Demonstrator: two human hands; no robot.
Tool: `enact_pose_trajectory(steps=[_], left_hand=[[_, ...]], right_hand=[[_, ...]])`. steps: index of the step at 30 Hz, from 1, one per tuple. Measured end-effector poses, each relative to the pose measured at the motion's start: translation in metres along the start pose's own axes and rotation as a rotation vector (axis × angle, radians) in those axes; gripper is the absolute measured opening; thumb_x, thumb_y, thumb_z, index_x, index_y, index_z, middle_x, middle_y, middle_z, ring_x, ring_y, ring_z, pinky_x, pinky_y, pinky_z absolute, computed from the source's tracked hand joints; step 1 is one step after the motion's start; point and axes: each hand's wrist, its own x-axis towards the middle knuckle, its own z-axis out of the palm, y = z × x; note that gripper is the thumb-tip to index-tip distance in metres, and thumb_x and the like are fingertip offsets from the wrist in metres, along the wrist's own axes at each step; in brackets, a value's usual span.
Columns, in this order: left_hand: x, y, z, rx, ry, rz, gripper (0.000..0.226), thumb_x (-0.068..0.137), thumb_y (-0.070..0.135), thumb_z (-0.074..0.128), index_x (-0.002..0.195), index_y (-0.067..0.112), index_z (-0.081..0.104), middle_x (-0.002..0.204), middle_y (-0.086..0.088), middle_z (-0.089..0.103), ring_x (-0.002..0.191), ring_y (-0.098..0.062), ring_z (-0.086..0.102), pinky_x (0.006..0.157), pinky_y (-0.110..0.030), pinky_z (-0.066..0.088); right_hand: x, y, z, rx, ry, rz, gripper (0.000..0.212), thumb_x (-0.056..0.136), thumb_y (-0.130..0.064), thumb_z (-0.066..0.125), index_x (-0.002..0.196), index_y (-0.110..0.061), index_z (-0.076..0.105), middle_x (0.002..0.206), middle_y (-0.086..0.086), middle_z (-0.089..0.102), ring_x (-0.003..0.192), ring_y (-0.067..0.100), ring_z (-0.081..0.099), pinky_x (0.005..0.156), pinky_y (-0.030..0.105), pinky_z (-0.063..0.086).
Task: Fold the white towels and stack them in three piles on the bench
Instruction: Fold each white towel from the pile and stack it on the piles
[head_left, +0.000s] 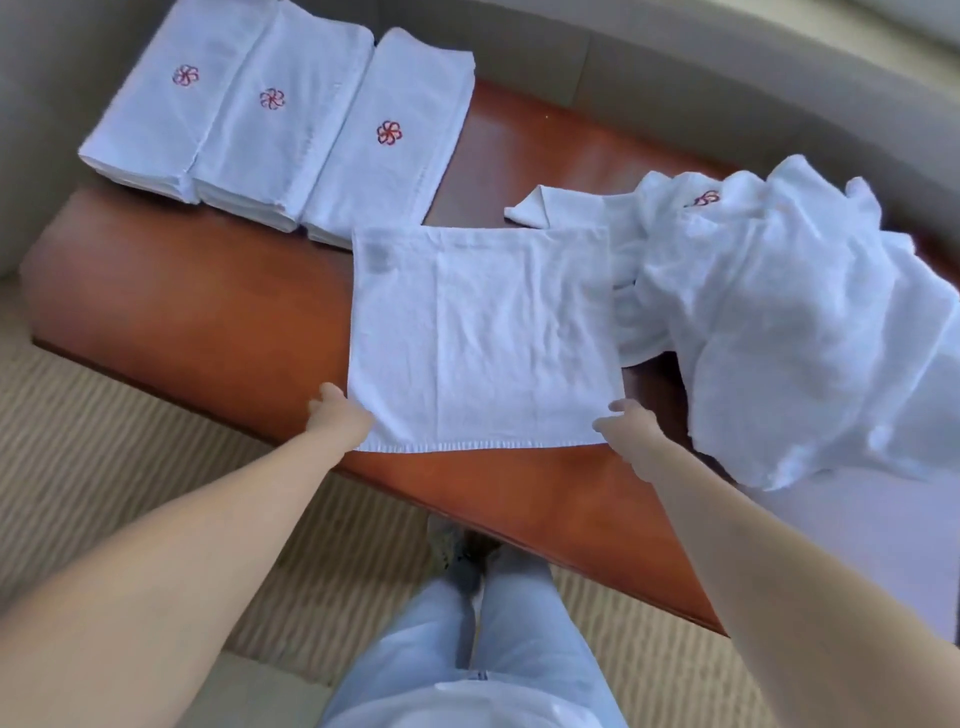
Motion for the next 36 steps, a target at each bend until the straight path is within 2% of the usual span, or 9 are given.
enact_pose_trajectory(steps=[3,5,6,8,13,16,22,31,36], left_hand=[[0.008,0.002,0.012,-0.188,-0.054,-0.168,0.067,0.094,0.019,0.067,0.146,0.006,0.027,0.139,-0.017,0.048,0.115,-0.035,0.059,0.094,-0.043,0.055],[0.014,0.003,0.014,-0.247,-0.11,-0.208,0.063,0.096,0.018,0.067,0.148,0.002,0.034,0.132,-0.017,0.053,0.116,-0.031,0.058,0.096,-0.038,0.05],[0.016,0.002,0.015,-0.286,-0.152,-0.226,0.054,0.098,0.017,0.064,0.144,0.002,0.041,0.124,-0.014,0.055,0.11,-0.027,0.058,0.093,-0.034,0.05],[0.019,-0.003,0.015,-0.307,-0.206,-0.25,0.04,0.098,0.014,0.063,0.134,0.001,0.053,0.113,-0.01,0.059,0.097,-0.02,0.06,0.088,-0.032,0.053],[0.007,0.002,-0.009,-0.39,-0.336,-0.325,0.035,0.1,0.014,0.06,0.134,0.007,0.053,0.114,-0.01,0.062,0.113,-0.025,0.06,0.098,-0.039,0.052],[0.003,0.041,-0.053,-0.753,-0.357,-0.207,0.034,0.101,0.01,0.055,0.135,0.006,0.054,0.12,-0.013,0.061,0.111,-0.026,0.063,0.096,-0.038,0.054],[-0.008,0.125,-0.15,-1.551,-0.194,0.227,0.019,0.092,0.011,0.05,0.1,0.014,0.067,0.095,-0.004,0.075,0.093,-0.021,0.067,0.084,-0.033,0.06],[0.03,0.031,-0.049,-0.661,-0.144,0.022,0.003,0.097,0.014,0.059,0.098,0.011,0.061,0.118,-0.008,0.068,0.098,-0.02,0.069,0.073,-0.028,0.056],[0.044,0.004,-0.015,-0.446,-0.154,-0.007,0.012,0.099,0.015,0.064,0.094,0.007,0.056,0.111,-0.009,0.063,0.094,-0.016,0.064,0.073,-0.026,0.055]], right_hand=[[0.015,0.014,0.012,-0.041,0.041,0.069,0.056,0.097,-0.02,0.063,0.144,-0.012,0.034,0.148,0.01,0.033,0.11,0.027,0.049,0.095,0.036,0.045],[0.027,0.017,0.016,0.701,0.135,0.25,0.047,0.097,-0.02,0.062,0.135,-0.009,0.039,0.145,0.009,0.044,0.124,0.029,0.051,0.105,0.038,0.044],[0.034,0.019,0.018,0.731,0.134,0.283,0.044,0.097,-0.018,0.062,0.134,-0.006,0.043,0.139,0.011,0.052,0.122,0.028,0.056,0.103,0.037,0.046],[0.033,0.017,0.013,0.319,0.097,0.21,0.037,0.096,-0.013,0.062,0.131,-0.003,0.055,0.107,0.007,0.065,0.093,0.019,0.066,0.09,0.033,0.053],[0.032,0.003,0.0,0.343,-0.057,0.24,0.027,0.097,-0.013,0.057,0.123,-0.013,0.064,0.085,0.001,0.062,0.07,0.013,0.059,0.093,0.039,0.058],[0.025,-0.044,-0.034,0.462,-0.093,0.094,0.014,0.1,-0.018,0.058,0.11,-0.011,0.064,0.098,0.003,0.065,0.074,0.015,0.063,0.071,0.03,0.055],[-0.008,-0.162,-0.111,1.31,-0.208,-0.42,0.019,0.09,-0.011,0.058,0.106,-0.014,0.066,0.105,0.0,0.068,0.104,0.027,0.074,0.085,0.035,0.06],[0.047,-0.035,-0.048,0.739,0.047,-0.091,0.001,0.092,-0.009,0.063,0.092,-0.01,0.064,0.092,0.008,0.069,0.073,0.016,0.075,0.066,0.028,0.062],[0.077,0.001,-0.018,0.43,0.027,-0.092,0.009,0.09,-0.012,0.062,0.082,-0.014,0.065,0.087,0.007,0.067,0.074,0.015,0.066,0.07,0.028,0.061]])
